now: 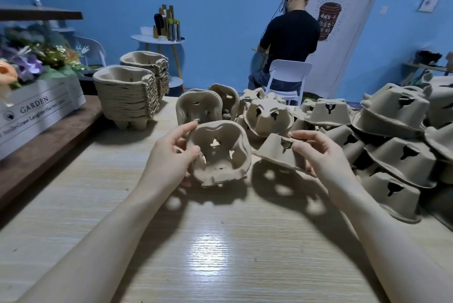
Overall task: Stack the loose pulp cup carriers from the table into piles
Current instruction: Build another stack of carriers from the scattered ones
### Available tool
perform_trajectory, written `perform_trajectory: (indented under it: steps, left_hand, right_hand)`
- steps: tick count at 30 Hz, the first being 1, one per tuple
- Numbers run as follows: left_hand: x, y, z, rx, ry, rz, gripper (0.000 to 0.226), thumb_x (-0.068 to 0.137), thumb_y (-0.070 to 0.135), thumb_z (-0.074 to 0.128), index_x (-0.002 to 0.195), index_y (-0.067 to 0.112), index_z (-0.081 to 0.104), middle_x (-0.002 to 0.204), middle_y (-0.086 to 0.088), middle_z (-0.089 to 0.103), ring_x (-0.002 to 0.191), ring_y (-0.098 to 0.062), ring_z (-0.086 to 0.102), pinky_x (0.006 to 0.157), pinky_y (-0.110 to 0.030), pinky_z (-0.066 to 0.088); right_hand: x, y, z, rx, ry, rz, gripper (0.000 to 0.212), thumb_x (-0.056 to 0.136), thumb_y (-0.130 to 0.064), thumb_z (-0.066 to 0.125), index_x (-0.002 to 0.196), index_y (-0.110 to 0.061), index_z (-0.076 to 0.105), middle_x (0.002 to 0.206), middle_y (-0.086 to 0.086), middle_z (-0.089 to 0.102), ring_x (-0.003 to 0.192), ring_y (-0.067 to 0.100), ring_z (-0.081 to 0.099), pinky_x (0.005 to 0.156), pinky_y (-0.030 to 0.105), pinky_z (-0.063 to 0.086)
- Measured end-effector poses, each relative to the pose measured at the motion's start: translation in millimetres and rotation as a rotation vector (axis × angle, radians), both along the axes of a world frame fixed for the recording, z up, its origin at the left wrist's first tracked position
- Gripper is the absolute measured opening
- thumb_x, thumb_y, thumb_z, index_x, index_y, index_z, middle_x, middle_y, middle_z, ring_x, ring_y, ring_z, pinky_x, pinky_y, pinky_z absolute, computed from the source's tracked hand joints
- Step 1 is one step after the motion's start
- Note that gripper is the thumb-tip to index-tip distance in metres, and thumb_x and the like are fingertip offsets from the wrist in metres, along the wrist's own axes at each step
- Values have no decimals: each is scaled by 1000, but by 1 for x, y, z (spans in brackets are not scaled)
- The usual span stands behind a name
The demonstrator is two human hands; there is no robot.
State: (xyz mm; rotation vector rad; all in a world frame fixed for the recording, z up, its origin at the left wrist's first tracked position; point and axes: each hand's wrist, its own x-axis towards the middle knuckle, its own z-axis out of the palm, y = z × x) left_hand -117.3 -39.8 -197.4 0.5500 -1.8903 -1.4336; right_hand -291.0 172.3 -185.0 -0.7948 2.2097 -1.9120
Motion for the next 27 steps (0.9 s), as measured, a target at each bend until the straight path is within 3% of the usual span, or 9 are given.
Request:
perform_trajectory:
  steps: [3, 6, 8, 13, 16, 19, 22, 25, 27]
  left_hand:
    - [1, -3, -1, -5, 7, 36, 49, 93, -1, 60, 124, 37, 61, 87, -15, 60, 55, -24, 50, 33, -23, 42]
    - [1, -1, 1, -30, 18, 8, 49, 93, -1, 60, 124, 37, 61, 80, -7, 55, 48, -15, 47, 34, -22, 43]
    - [1, 4, 2, -69, 16, -32, 50, 93, -2, 60, 130, 33, 62, 75, -5, 48, 44, -9, 44, 35, -22, 44]
    - [-1, 7, 1, -77, 13, -26, 47, 93, 0, 61, 128, 33, 63, 70, -5, 40, 37, -5, 38, 33, -21, 41]
    - [-1, 4, 0, -34, 12, -18, 44, 94, 2, 62, 122, 36, 65, 70, -4, 47, 51, -19, 50, 34, -22, 41]
    - [-1, 1, -2, -5, 25, -15, 43, 94, 1, 61, 121, 35, 64, 75, -6, 51, 60, -31, 55, 35, -20, 39]
    - [0, 2, -1, -9, 22, -10, 44, 94, 0, 61, 128, 28, 64, 76, -4, 50, 52, -17, 49, 35, -19, 39]
    - [0, 2, 1, -18, 21, -18, 47, 92, -1, 63, 129, 29, 61, 78, 0, 51, 44, -7, 44, 34, -19, 39]
    - [1, 2, 1, -13, 28, -22, 49, 91, 0, 65, 131, 27, 60, 81, -2, 55, 48, -10, 47, 33, -20, 39]
  right_hand:
    - [-2, 2, 1, -21, -45, -35, 14, 92, -14, 60, 104, -14, 68, 67, -3, 56, 49, 0, 45, 41, 12, 33]
    - [-3, 4, 4, -78, -222, 50, 14, 91, -16, 61, 103, -17, 69, 84, 8, 63, 68, 22, 50, 49, 23, 35]
    - [-3, 5, 6, -111, -316, 127, 15, 90, -17, 62, 103, -16, 69, 86, 8, 67, 75, 26, 50, 51, 26, 40]
    - [-3, 6, 8, -141, -308, 180, 39, 68, -26, 79, 104, -15, 69, 87, 5, 68, 72, 21, 49, 54, 25, 38]
    - [-2, 8, 7, -108, -212, 222, 52, 64, -42, 80, 110, -21, 68, 96, -5, 71, 75, 7, 56, 54, 19, 38]
    - [-3, 13, 8, -41, -135, 339, 64, 63, -26, 81, 123, -28, 60, 104, -7, 73, 86, 3, 64, 69, 19, 48]
    - [-3, 13, 4, 86, 24, 303, 66, 69, -7, 83, 125, -29, 58, 107, 1, 71, 92, 11, 64, 82, 26, 55]
    - [-2, 9, 4, 18, 124, 169, 47, 81, 14, 67, 117, -16, 61, 95, 0, 71, 76, 1, 62, 64, 14, 50]
    - [-3, 11, 6, -98, 97, 102, 37, 82, 13, 66, 108, -13, 65, 83, -5, 72, 67, 0, 62, 56, 14, 49]
